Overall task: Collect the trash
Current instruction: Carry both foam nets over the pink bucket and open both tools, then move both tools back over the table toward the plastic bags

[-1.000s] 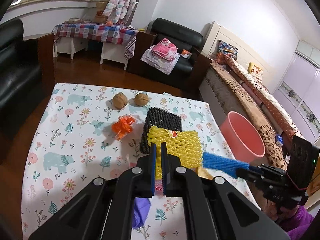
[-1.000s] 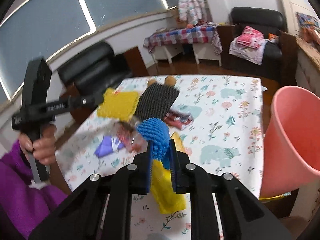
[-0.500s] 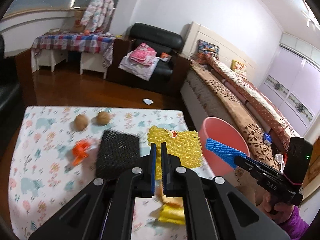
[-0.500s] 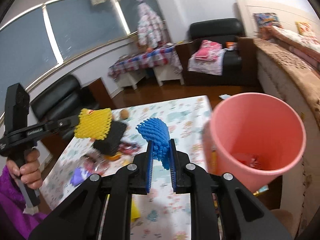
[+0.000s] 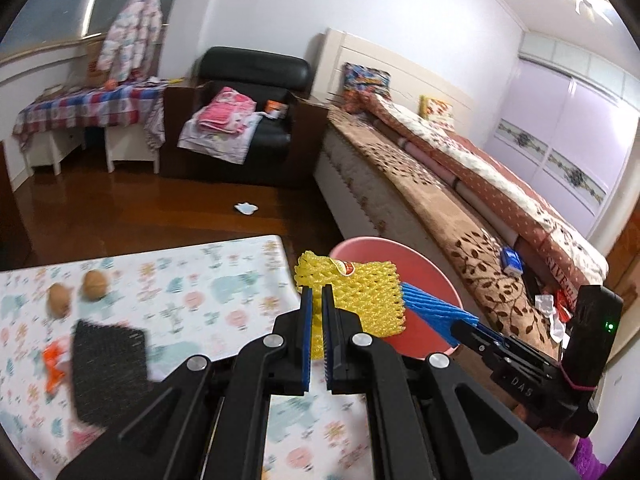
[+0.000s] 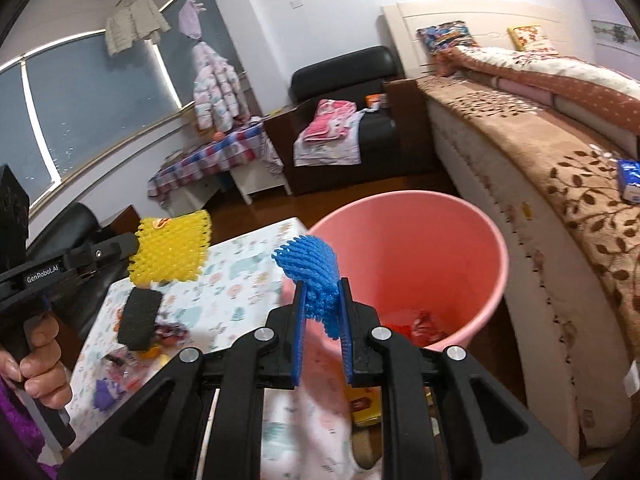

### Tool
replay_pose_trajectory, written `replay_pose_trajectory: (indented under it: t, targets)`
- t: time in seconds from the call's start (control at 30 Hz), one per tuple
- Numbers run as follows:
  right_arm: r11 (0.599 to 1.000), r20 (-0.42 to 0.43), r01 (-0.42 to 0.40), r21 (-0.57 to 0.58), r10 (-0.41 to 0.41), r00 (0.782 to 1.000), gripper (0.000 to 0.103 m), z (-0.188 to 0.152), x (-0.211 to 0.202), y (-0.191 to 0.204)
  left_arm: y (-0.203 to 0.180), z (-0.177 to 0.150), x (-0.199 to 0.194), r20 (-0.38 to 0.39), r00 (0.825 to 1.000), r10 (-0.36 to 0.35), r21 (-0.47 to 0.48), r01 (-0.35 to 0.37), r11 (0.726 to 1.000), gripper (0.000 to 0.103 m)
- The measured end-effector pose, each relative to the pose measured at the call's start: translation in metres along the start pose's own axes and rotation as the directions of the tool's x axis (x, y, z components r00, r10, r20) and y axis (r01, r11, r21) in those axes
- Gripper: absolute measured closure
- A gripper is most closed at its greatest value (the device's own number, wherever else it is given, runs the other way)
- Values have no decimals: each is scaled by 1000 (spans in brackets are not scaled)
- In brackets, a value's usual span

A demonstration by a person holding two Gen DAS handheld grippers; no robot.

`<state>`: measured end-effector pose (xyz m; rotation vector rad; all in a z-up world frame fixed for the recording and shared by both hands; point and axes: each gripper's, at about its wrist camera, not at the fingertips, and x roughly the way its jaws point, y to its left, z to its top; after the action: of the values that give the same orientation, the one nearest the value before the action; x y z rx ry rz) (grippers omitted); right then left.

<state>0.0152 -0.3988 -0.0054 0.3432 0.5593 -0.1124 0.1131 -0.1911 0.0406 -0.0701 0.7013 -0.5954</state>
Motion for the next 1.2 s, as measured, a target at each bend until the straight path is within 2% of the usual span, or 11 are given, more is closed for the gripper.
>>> replay_pose_trajectory:
  t: [0.3, 0.53, 0.7, 0.8, 0.83, 0.87, 0.93, 0.97, 1.1, 1.2]
  targets:
    - [996, -18, 90, 25, -90, 996, 88, -2, 10, -22, -45, 3, 63, -64, 998, 3, 89, 2, 996, 99]
    - [993, -32, 112, 44, -111, 993, 88, -4, 17, -32, -57, 0, 100, -114, 993, 24, 108, -12, 994, 99]
    - [990, -37, 121, 70, -119, 992, 88, -5, 20, -38, -57, 1, 109, -128, 992, 23, 103, -9, 995, 98]
    - [989, -39, 121, 81, -118, 992, 88, -5, 20, -40, -56, 0, 110, -136, 991, 10, 95, 3, 995, 91]
    - [989, -39, 120, 83, -117, 992, 88, -5, 20, -40, -55, 0, 110, -136, 991, 8, 95, 5, 995, 86]
    - [989, -39, 122, 85, -119, 992, 87, -5, 20, -40, -55, 0, 109, -136, 991, 5, 93, 8, 996, 74]
    - [988, -43, 124, 91, -120, 992, 86, -4, 21, -40, -55, -1, 106, -129, 992, 1, 91, 11, 996, 63]
    - [988, -44, 119, 95, -115, 992, 85, -3, 21, -41, -54, 0, 104, -124, 992, -2, 90, 14, 996, 63]
    - [989, -26, 112, 95, -110, 994, 69, -2, 17, -39, -52, 3, 95, -107, 994, -13, 85, 22, 996, 61]
    - [990, -15, 108, 89, -107, 994, 67, -2, 13, -36, -50, 4, 87, -98, 995, -16, 76, 24, 997, 60]
